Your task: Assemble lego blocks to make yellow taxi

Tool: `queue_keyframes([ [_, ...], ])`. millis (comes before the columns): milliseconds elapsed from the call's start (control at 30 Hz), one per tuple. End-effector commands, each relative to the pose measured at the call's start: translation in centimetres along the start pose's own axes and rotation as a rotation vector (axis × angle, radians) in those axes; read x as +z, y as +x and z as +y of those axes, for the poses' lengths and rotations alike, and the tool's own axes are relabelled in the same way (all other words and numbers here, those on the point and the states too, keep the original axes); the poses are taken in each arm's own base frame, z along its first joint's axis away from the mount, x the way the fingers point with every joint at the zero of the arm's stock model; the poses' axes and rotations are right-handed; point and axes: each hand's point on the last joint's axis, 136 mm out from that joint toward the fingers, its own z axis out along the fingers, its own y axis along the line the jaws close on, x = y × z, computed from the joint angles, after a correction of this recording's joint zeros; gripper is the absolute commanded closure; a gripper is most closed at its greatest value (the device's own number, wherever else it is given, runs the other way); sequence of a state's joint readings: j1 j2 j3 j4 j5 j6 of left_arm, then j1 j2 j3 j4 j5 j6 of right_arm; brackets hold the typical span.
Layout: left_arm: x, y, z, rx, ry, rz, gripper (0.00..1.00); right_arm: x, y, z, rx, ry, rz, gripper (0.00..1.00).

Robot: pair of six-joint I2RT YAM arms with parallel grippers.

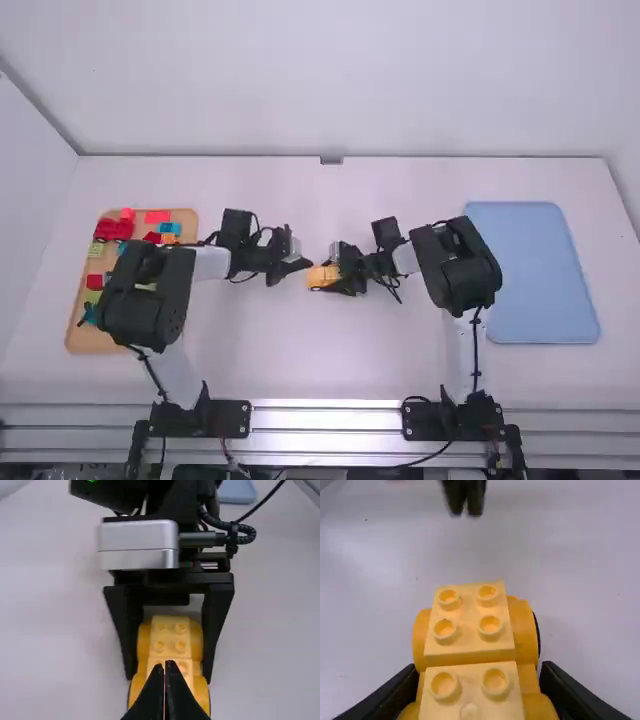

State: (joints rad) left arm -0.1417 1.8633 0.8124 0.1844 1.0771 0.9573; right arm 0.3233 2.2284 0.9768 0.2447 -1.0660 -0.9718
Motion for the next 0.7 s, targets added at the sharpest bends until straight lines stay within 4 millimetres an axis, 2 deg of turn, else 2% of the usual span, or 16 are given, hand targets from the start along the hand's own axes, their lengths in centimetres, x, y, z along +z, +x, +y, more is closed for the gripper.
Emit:
queue_keyframes([
  [0,1.7,1.1,-1.5,-0.029,0.044,0.039,0.98,0.2,3.2,0.3,0.085,0.032,0.104,0.46],
  [167,3.2,3.3,-2.2,-0.088,0.042,0.142,0.98,0.2,3.2,0.3,0.085,0.032,0.104,0.45],
  [300,3.3,4.9,-2.3,-0.119,0.033,0.197,0.98,0.2,3.2,0.3,0.086,0.032,0.104,0.45],
  [400,3.6,5.2,-2.6,-0.126,0.048,0.190,0.98,0.2,3.2,0.3,0.086,0.032,0.104,0.45],
  [500,3.5,4.0,-2.7,-0.115,0.073,0.122,0.98,0.2,3.2,0.3,0.086,0.032,0.104,0.45],
  [600,2.7,1.0,-2.3,-0.093,0.116,-0.008,0.98,0.2,3.2,0.3,0.086,0.032,0.104,0.45],
  [667,2.1,-0.3,-2.1,-0.090,0.123,-0.044,0.98,0.2,3.2,0.3,0.085,0.032,0.104,0.45],
])
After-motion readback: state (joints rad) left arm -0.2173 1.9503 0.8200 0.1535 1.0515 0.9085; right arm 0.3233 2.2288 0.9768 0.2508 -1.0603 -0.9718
